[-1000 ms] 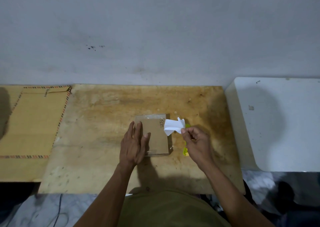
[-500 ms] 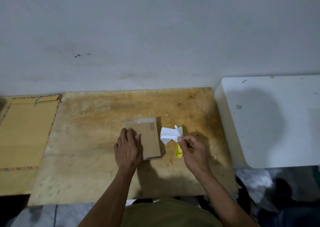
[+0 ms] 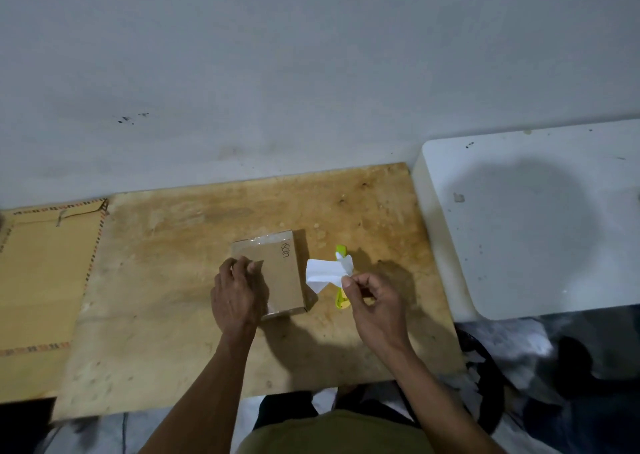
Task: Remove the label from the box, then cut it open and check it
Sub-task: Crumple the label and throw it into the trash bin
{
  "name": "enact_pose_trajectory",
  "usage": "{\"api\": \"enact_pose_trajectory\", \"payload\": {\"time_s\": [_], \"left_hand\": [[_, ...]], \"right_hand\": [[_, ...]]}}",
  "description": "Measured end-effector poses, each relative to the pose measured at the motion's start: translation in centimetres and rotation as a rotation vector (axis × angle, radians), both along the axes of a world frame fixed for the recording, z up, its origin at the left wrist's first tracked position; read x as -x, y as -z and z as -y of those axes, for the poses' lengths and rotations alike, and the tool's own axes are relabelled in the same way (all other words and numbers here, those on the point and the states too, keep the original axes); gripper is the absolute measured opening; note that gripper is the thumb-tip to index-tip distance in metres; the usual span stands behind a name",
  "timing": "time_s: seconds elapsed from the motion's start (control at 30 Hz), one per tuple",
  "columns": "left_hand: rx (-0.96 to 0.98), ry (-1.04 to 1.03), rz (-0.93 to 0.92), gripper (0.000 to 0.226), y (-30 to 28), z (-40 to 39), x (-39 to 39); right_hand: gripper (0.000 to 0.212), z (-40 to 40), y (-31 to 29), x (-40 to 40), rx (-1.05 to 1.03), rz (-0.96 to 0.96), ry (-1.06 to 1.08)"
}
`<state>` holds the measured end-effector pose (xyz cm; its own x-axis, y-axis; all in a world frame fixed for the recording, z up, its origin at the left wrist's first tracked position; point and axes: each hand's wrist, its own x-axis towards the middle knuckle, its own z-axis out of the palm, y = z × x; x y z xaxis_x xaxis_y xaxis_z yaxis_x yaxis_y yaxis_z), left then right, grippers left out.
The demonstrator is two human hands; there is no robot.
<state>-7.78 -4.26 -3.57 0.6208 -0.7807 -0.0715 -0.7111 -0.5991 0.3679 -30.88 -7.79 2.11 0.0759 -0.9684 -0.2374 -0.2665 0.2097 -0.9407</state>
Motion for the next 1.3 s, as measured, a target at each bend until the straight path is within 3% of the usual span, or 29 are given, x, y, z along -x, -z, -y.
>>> {"api": "enact_pose_trajectory", "payload": {"time_s": [0.27,0.43,0.57,0.7,0.77,1.0,1.1,1.3], "left_hand": [[0.066,0.011,-0.062,0.04,-0.7,-0.1,-2.0],[0.371,0.111,-0.25,0.046,-4.4,-0.5,-3.8],[0.512,0.319,-0.393,0.035,-9.8,-1.2,-4.5],[0.472,0.705,-0.332,0.04,-13.9,-2.4,-5.1],[0.433,0.776,-0.291,0.031,-14.6,-2.8,-5.9],[0.407,0.705,-0.393,0.011,-14.5,-4.5,-8.1],[0.42,0.658,-0.493,0.012,-15.2,-4.3,-8.2],[0.408,0.713,-0.499,0.005,-15.9,-3.4,-7.8]], "right_hand": [[0.013,0.0,-2.7,-1.0,0.145,-0.072,-0.022],[0.011,0.6,-4.6,-3.4,0.295,-0.177,-0.077],[0.009,0.8,-6.4,-6.2,0.405,-0.37,-0.195],[0.011,0.0,-8.3,-9.0,0.556,-0.495,-0.391],[0.012,-0.4,-9.0,-10.0,0.616,-0.489,-0.469],[0.015,-2.3,-10.7,-11.3,0.486,-0.495,-0.588],[0.015,-2.6,-11.7,-11.1,0.451,-0.474,-0.546],[0.023,-3.1,-12.8,-10.6,0.572,-0.496,-0.387]]}}
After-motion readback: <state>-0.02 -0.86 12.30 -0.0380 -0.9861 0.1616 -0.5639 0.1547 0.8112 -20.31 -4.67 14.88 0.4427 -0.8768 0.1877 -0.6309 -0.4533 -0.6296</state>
